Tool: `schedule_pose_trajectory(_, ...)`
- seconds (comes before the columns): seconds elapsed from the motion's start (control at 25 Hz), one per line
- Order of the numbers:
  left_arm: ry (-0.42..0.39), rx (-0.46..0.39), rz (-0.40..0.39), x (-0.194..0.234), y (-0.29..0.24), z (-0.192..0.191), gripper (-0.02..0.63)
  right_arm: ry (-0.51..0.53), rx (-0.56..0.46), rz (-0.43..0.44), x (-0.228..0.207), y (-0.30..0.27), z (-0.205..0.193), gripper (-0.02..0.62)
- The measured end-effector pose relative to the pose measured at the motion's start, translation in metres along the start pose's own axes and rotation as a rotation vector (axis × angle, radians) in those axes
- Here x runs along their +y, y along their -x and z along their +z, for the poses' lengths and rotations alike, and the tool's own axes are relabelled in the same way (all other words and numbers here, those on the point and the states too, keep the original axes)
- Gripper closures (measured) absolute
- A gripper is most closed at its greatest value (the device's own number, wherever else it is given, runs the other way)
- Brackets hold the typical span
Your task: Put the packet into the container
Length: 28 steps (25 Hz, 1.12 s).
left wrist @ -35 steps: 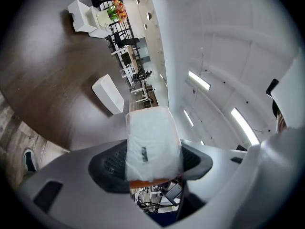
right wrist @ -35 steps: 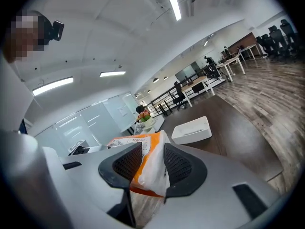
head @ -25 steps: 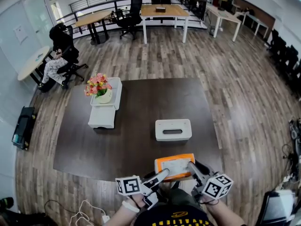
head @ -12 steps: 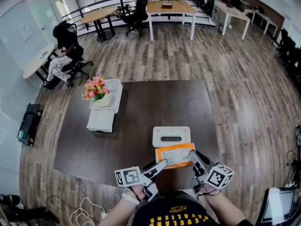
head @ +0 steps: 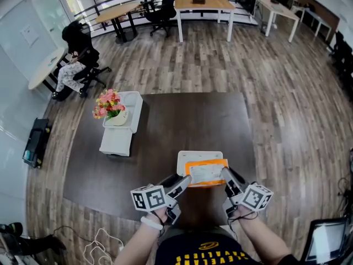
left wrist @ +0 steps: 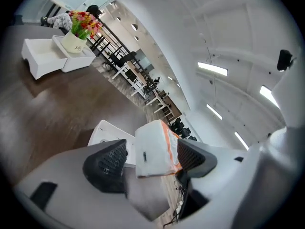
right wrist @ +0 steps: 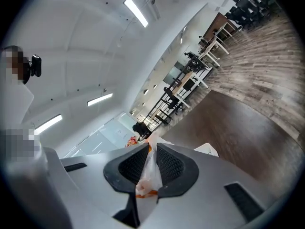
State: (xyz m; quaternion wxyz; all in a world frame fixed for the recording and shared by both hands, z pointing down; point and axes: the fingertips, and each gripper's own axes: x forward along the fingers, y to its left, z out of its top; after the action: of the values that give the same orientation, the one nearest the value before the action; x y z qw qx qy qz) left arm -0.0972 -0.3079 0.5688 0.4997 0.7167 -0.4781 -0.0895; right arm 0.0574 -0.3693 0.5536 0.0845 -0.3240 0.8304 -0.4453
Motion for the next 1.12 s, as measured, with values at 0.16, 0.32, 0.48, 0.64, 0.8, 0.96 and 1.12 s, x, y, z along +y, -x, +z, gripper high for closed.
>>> schedule_pose_trajectory(0.16, -0.102, 0.036, 0.059, 0.013, -0.02, 0.01, 0.408, 0.005, 0.012, -0.021, -0.009, -0.017, 0.001, 0.534)
schedule_pose_trajectory(0.32, -0.092, 0.072, 0.079, 0.03, -0.038, 0.017, 0.457, 0.004, 0.02, -0.072, -0.023, -0.03, -0.001, 0.534)
schedule_pose_trajectory(0.48, -0.056, 0.1, 0.063, 0.04, -0.05, 0.02, 0.465, 0.006, 0.046, -0.116, -0.04, -0.039, -0.008, 0.534)
schedule_pose_trajectory(0.64, -0.041, 0.116, 0.077, 0.057, -0.059, 0.023, 0.471, 0.056, 0.098, -0.171, -0.059, -0.049, -0.018, 0.534)
schedule_pose_trajectory(0.8, -0.033, 0.139, 0.095, 0.076, -0.07, 0.021, 0.472, 0.109, 0.148, -0.23, -0.077, -0.059, -0.03, 0.532)
schedule_pose_trajectory(0.96, -0.019, 0.161, 0.111, 0.091, -0.082, 0.018, 0.472, 0.143, 0.193, -0.286, -0.098, -0.067, -0.04, 0.532)
schedule_pose_trajectory(1.12, -0.018, 0.206, 0.125, 0.104, -0.093, 0.012, 0.472, 0.198, 0.244, -0.339, -0.114, -0.073, -0.048, 0.532)
